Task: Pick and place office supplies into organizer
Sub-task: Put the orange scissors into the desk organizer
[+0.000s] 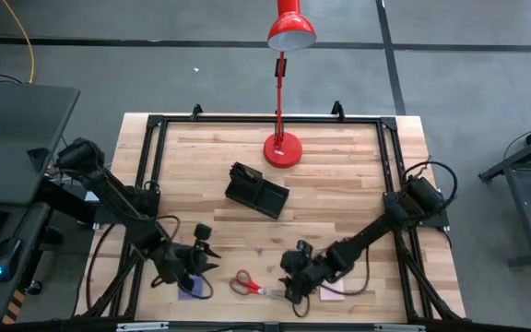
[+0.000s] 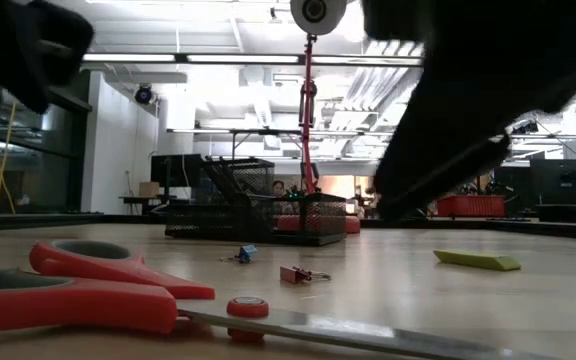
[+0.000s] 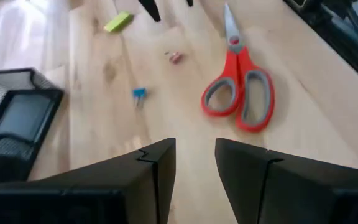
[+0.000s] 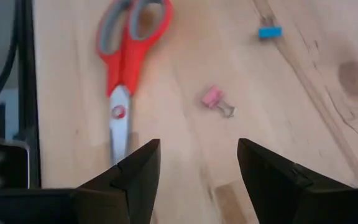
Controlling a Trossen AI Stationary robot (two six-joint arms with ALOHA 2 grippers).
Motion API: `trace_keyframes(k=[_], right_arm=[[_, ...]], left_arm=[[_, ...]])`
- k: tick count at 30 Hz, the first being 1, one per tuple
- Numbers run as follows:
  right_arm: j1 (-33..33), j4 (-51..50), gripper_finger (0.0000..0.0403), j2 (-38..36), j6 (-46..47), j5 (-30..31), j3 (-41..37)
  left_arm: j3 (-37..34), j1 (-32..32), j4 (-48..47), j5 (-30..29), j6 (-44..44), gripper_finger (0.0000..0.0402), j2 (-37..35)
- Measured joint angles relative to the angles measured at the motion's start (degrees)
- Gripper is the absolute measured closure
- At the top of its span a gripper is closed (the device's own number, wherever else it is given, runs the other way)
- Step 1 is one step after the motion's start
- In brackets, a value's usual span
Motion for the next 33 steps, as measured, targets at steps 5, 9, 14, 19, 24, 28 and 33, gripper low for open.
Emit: trace_keyframes(k=[5,9,14,19,24,28,33], right_arm=[[5.69,5.73,0.0197,-0.49,-9.57,11.46,-0.56],[8.88,23.43,0.0197,-4.09,-20.71,19.5,-7.96],[9.12,58.76,0.0204,-9.68,-31.0,19.92,-26.67],[9.1,86.09,0.0208,-10.54,-40.06,16.33,-38.6],[9.85,99.44,0.0208,-10.54,-52.24,20.31,-44.65],[8.95,99.44,0.0208,-10.47,-52.75,21.91,-46.29],[8.13,95.47,0.0208,-10.47,-47.4,21.68,-46.18]], left_arm=[[2.39,-0.11,3.69,0.73,3.43,0.0298,5.11],[2.39,0.14,6.3,-0.68,4.05,0.0298,5.76],[2.55,0.03,5.82,0.34,4.65,0.0298,5.67],[2.46,4.12,3.33,11.29,3.79,0.0298,6.37],[4.83,8.58,0.15,15.44,6.03,0.0298,6.59],[8.64,10.55,-0.76,21.04,9.43,0.0298,8.5],[16.33,10.47,-6.13,24.5,10.22,0.0298,15.99]])
